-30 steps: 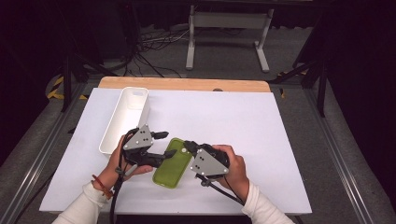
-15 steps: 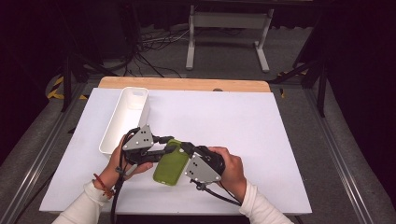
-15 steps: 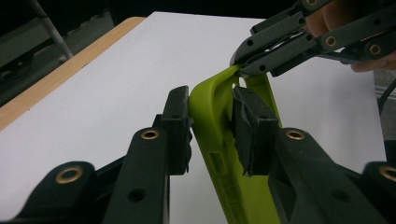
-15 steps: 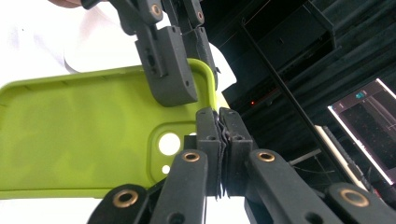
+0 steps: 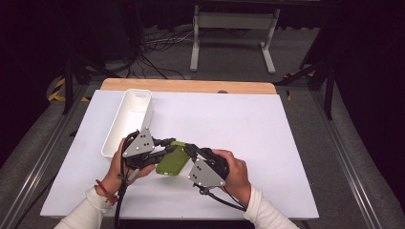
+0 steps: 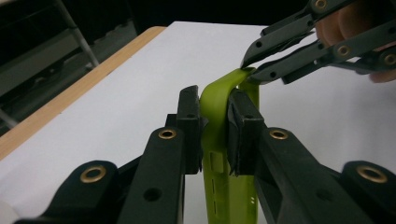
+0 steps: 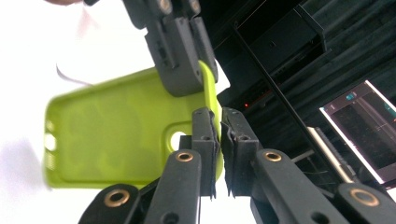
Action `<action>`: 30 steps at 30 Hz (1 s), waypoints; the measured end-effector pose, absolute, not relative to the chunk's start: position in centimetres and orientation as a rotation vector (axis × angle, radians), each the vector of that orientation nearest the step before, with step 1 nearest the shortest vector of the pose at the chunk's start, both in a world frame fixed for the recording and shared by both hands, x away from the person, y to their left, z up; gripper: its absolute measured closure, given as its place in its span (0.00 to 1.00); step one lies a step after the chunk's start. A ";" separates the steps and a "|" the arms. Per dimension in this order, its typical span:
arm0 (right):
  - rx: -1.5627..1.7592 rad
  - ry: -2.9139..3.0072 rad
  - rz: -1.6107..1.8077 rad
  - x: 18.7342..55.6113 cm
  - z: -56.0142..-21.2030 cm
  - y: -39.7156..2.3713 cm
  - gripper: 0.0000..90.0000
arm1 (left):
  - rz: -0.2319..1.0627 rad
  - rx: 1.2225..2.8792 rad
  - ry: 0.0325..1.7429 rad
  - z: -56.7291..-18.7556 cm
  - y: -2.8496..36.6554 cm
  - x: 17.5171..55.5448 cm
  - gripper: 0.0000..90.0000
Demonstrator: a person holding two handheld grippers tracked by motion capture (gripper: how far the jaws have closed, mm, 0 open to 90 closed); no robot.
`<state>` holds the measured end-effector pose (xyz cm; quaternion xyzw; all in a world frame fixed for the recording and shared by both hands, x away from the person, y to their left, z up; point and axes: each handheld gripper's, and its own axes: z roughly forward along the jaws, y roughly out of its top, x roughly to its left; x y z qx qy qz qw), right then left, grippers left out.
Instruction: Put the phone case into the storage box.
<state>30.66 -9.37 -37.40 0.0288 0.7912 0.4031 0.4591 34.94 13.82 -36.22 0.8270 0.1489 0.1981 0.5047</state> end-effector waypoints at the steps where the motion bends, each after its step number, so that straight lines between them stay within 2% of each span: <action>1: 0.079 1.957 1.010 30.7 -37.3 -9.5 0.90 | 0.472 1.987 0.369 -36.2 13.9 34.9 0.86; 17: 0.282 1.986 1.186 31.5 -36.6 -12.4 0.73 | 0.520 1.903 0.413 -36.5 15.8 34.7 0.86; 30: 0.475 1.989 1.242 32.2 -37.7 -15.9 0.47 | 0.535 1.852 0.447 -35.8 17.4 34.9 0.86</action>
